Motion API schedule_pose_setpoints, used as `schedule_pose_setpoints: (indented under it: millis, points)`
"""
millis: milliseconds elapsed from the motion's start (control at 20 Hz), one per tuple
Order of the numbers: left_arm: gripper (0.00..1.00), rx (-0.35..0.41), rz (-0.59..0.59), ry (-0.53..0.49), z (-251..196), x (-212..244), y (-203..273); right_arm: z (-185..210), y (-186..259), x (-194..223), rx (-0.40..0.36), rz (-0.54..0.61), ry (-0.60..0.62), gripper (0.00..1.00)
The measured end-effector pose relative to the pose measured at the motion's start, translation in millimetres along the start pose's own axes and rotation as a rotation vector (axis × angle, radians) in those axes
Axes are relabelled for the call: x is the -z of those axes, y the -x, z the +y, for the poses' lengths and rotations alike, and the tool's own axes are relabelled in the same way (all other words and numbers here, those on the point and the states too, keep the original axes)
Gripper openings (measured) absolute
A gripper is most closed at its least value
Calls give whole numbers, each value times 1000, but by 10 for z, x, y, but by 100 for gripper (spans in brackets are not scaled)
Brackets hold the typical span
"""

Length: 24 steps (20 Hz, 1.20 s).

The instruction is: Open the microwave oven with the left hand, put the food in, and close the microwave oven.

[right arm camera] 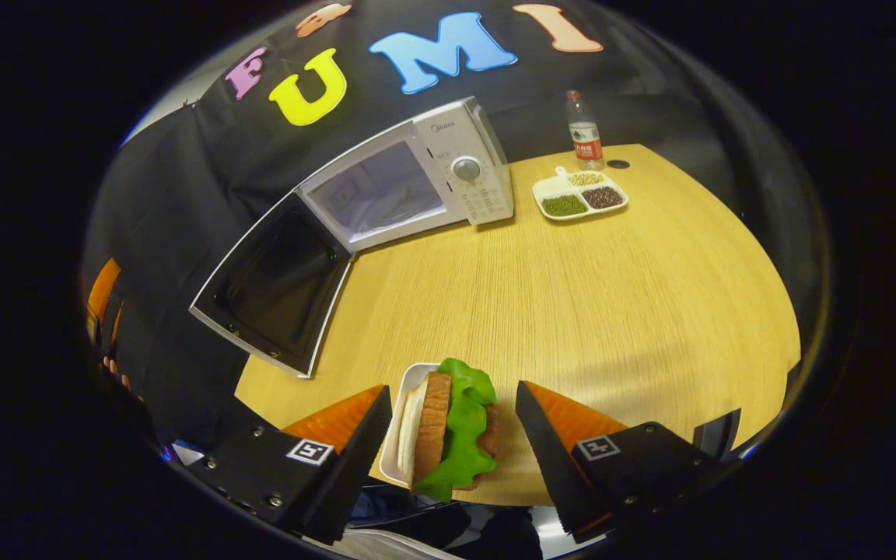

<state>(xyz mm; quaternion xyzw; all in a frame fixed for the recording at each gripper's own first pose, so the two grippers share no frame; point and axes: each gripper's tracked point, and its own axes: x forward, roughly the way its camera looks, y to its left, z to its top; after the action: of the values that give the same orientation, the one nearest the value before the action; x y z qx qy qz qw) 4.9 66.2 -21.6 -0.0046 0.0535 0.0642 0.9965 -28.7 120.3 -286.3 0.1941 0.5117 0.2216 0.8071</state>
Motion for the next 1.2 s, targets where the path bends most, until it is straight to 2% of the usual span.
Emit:
schedule_pose_setpoints:
  millis: [100, 150, 200, 300, 350, 450, 550, 850, 1200]
  points:
    - [96, -19, 0, 3, -14, -14, 53, 57, -43, 150, -60, 74, -66, 97]
    - [96, -28, -3, 0, -12, -25, 86, 83, -94, 203, -82, 103, -95, 89]
    - [95, -39, -5, -4, -4, -24, 119, 107, -94, 247, -100, 127, -117, 86]
    - [98, -53, -9, -20, 10, -44, 184, 120, -102, 297, -110, 152, -143, 86]
    - [98, -57, -9, -31, 23, -53, 203, 98, -51, 272, -115, 154, -154, 60]
    - [98, -63, -10, -45, 58, -45, 215, 130, -151, 300, -114, 159, -166, 52]
    - [96, -67, -11, -37, 113, -62, 190, 131, -100, 265, -116, 156, -175, 36]
    - [98, -43, -33, 21, 287, -67, -164, 401, 62, -81, -141, 58, -166, 36]
    - [98, 23, -61, 38, 445, -131, -642, 755, 48, -770, -99, -148, -174, 36]
